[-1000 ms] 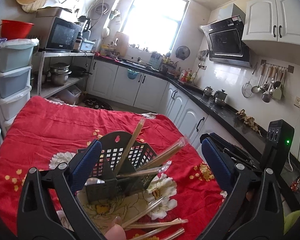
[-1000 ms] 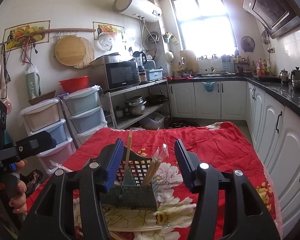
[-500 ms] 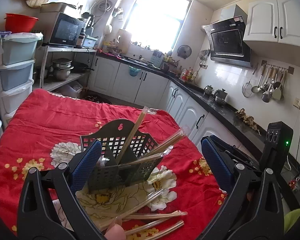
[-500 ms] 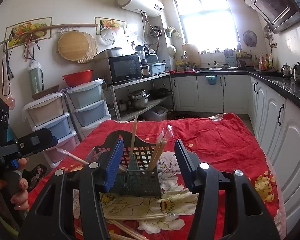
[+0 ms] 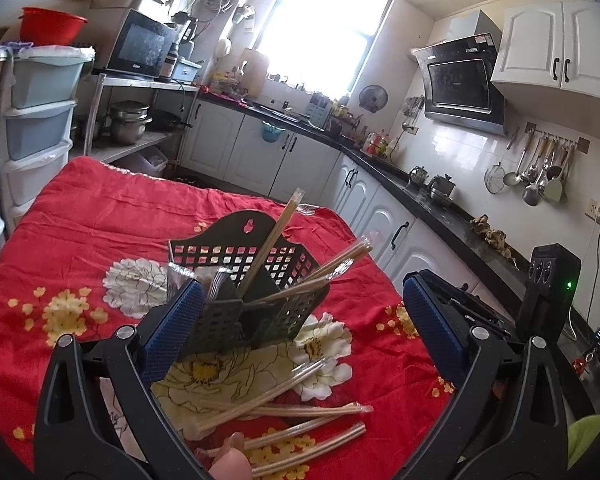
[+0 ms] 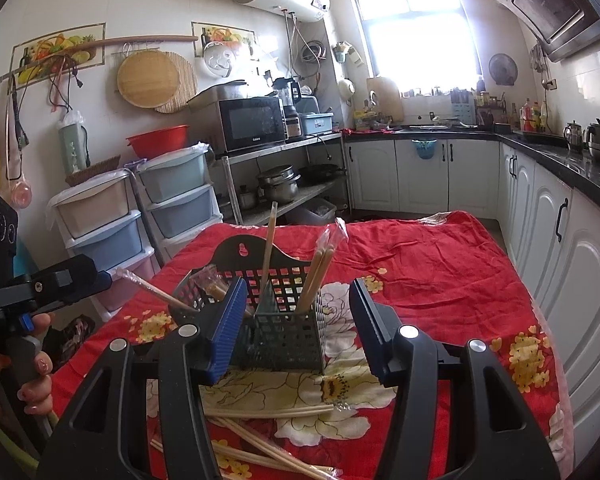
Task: Organize utensils
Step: 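Move both open tools back from the caddy toward the chopstick pile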
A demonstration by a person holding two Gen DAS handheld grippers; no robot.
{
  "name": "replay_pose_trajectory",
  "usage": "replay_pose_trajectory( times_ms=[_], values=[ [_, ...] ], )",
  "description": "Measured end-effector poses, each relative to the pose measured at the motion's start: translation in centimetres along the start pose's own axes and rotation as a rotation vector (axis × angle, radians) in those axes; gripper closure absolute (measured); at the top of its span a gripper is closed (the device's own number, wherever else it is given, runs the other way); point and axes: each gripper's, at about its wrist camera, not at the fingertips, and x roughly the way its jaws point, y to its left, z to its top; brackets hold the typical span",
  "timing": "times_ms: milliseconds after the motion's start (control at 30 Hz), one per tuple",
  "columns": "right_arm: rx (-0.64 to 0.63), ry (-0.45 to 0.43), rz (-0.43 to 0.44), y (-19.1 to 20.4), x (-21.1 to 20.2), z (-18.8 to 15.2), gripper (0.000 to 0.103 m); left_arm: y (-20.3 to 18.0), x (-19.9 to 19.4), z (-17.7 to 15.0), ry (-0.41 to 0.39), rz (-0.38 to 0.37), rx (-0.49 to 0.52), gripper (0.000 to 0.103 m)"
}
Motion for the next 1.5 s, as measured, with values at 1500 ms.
replay_pose_trajectory(
  times_ms=[1500],
  values=[
    [-0.024, 0.207, 0.034, 0.5, 1.3, -6.9, 0.052, 4.1, -0.2, -6.6, 0.142, 0.084, -0.093, 0.011]
  ],
)
